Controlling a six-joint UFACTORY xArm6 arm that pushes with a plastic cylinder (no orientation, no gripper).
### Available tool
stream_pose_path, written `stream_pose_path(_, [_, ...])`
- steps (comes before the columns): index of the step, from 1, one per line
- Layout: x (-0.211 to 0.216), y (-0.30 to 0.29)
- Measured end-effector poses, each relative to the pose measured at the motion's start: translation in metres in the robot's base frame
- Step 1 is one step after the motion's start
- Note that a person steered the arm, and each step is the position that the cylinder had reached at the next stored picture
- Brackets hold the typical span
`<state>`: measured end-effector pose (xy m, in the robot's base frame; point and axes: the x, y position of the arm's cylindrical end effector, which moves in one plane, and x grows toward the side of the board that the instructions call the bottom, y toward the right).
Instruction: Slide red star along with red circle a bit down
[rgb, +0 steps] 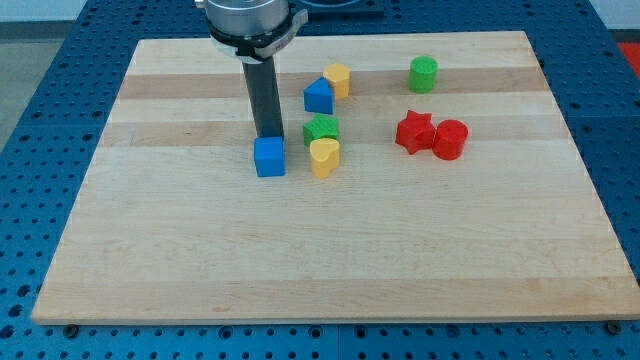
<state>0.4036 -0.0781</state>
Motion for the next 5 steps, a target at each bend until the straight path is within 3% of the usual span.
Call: stream_pose_path(5, [0.054, 0.066])
